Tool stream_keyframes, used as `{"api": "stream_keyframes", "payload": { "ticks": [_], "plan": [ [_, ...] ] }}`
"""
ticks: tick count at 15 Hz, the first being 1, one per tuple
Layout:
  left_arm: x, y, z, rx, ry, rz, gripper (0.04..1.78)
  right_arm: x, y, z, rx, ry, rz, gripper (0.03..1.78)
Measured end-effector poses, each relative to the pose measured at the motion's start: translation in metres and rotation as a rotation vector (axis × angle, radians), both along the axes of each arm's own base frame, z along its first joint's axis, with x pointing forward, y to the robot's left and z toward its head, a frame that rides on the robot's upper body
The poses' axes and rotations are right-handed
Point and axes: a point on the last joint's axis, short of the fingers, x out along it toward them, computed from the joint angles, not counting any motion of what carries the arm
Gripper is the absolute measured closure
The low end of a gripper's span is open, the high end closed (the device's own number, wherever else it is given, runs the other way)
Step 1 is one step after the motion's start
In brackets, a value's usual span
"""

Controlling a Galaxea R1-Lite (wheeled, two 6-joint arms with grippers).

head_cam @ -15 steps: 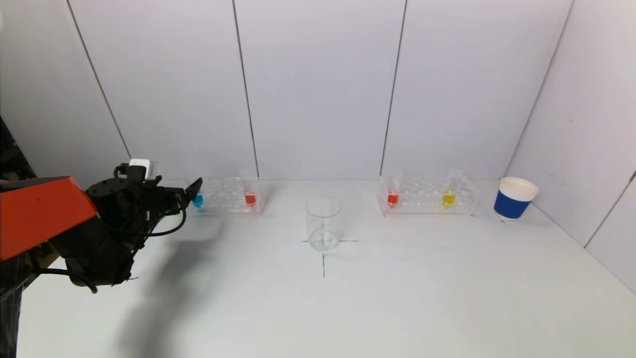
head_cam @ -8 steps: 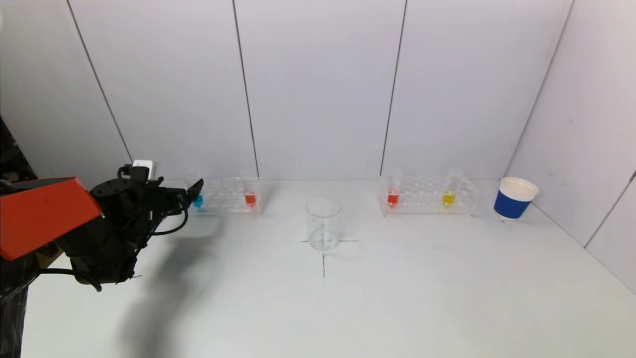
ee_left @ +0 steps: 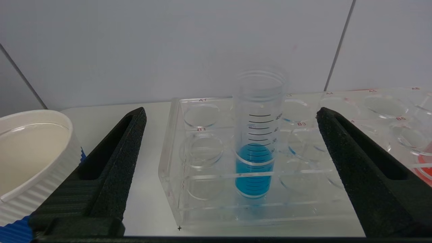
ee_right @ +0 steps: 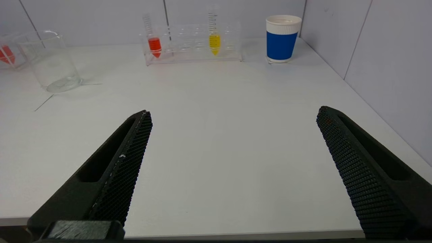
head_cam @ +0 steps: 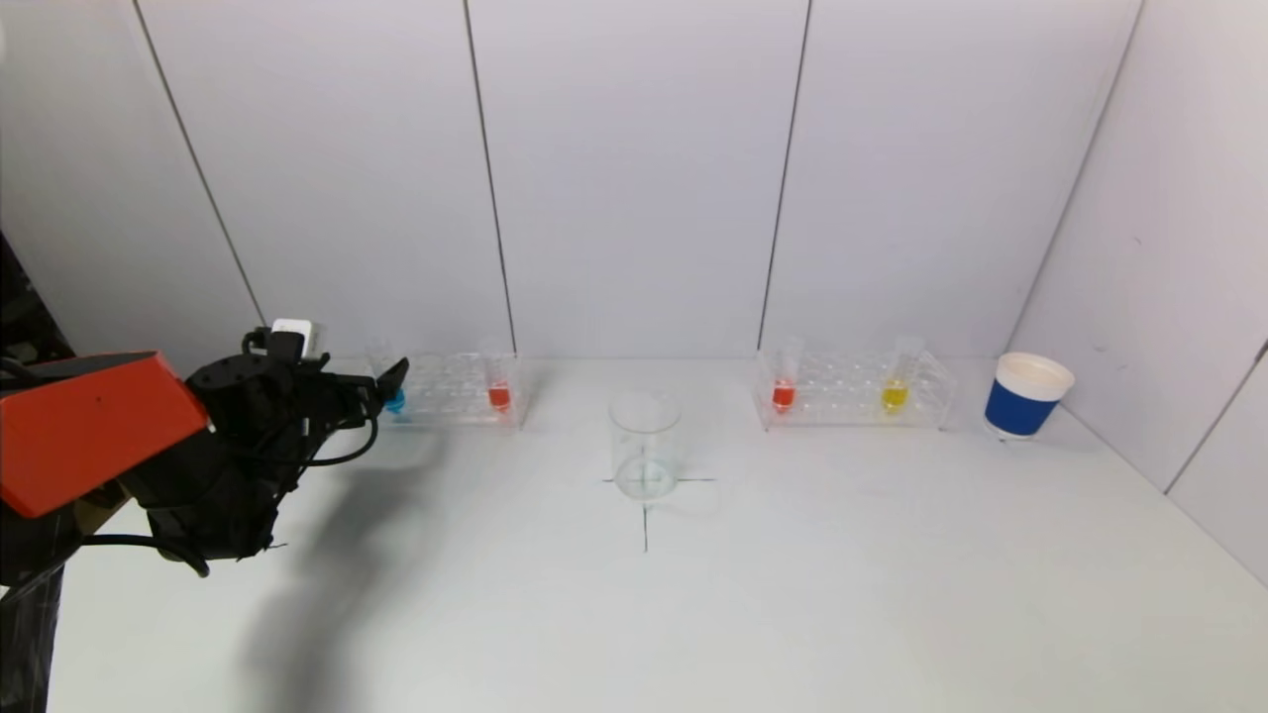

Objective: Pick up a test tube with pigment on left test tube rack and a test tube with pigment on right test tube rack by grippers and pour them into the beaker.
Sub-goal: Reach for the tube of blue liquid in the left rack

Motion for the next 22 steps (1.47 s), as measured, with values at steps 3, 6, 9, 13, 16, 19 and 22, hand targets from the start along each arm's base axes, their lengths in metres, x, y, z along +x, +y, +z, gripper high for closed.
{"api": "stream_keyframes", "payload": {
  "ticks": [3, 6, 9, 13, 16, 19, 22],
  "plan": [
    [0.004, 0.000, -0.001, 0.026, -0.006, 0.006, 0.06, 0.000, 0.000, 0.000, 0.000, 0.000, -0.001, 0.04],
    [0.006, -0.002, -0.004, 0.028, -0.006, 0.015, 0.06, 0.000, 0.000, 0.000, 0.000, 0.000, 0.000, 0.04],
    [0.010, -0.009, -0.004, 0.029, -0.012, 0.012, 0.06, 0.000, 0.000, 0.000, 0.000, 0.000, 0.000, 0.04],
    [0.015, -0.014, -0.003, 0.028, -0.014, 0.025, 0.06, 0.000, 0.000, 0.000, 0.000, 0.000, -0.001, 0.04],
    [0.018, -0.015, -0.003, 0.029, -0.020, 0.025, 0.06, 0.000, 0.000, 0.000, 0.000, 0.000, -0.001, 0.04],
    [0.019, -0.015, -0.004, 0.028, -0.022, 0.029, 0.06, 0.000, 0.000, 0.000, 0.000, 0.000, -0.001, 0.04],
    [0.020, -0.015, -0.004, 0.028, -0.022, 0.035, 0.06, 0.000, 0.000, 0.000, 0.000, 0.000, 0.000, 0.04]
  ]
}}
